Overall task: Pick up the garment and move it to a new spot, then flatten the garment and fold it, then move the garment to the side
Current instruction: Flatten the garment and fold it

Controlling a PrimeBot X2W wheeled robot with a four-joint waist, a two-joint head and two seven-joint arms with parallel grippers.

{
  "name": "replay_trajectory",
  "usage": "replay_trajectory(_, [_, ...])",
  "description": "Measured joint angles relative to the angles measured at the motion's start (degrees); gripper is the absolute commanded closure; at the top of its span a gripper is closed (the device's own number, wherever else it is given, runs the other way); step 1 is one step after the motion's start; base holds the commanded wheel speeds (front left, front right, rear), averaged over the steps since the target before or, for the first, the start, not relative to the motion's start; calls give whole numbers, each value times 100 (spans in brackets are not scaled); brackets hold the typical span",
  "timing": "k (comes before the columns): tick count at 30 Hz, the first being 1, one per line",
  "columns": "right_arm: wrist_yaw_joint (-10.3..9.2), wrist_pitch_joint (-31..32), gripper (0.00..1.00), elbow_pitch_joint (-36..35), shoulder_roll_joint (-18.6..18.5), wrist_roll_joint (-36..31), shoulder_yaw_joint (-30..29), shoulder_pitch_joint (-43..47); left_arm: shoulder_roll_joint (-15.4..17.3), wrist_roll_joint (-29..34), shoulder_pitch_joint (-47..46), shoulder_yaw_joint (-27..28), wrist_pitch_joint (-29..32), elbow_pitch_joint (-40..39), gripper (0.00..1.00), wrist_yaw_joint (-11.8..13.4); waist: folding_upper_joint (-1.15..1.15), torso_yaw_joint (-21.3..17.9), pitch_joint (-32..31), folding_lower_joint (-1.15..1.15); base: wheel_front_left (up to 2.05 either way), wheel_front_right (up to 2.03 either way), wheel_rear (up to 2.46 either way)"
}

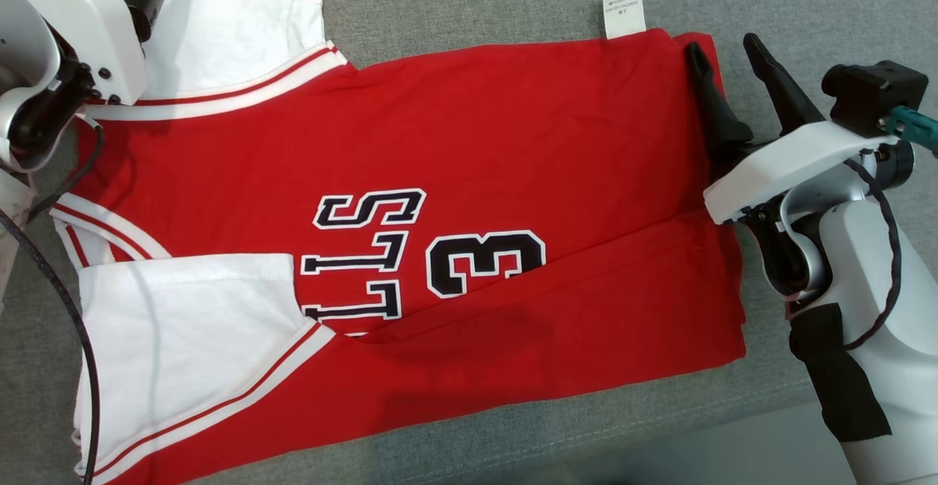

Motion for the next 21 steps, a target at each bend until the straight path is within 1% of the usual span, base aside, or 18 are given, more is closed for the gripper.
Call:
replay_trajectory(6, [0,63,0,126,-14,116,178,-208,48,-144,-50,24,87,243,0,-103,0,-54,116,0,0,0,0])
replay_trajectory(10, [0,94,0,212,-25,171,276,-336,64,-291,-82,45,175,401,0,-114,0,-61,197,0,0,0,0])
replay_trajectory(14, [0,203,0,235,-31,322,457,-447,58,-402,-193,89,183,559,0,-174,0,-72,217,0,0,0,0])
replay_trajectory(21, [0,352,0,225,-65,502,552,-447,71,-541,-229,71,346,726,0,-233,0,-100,180,0,0,0,0])
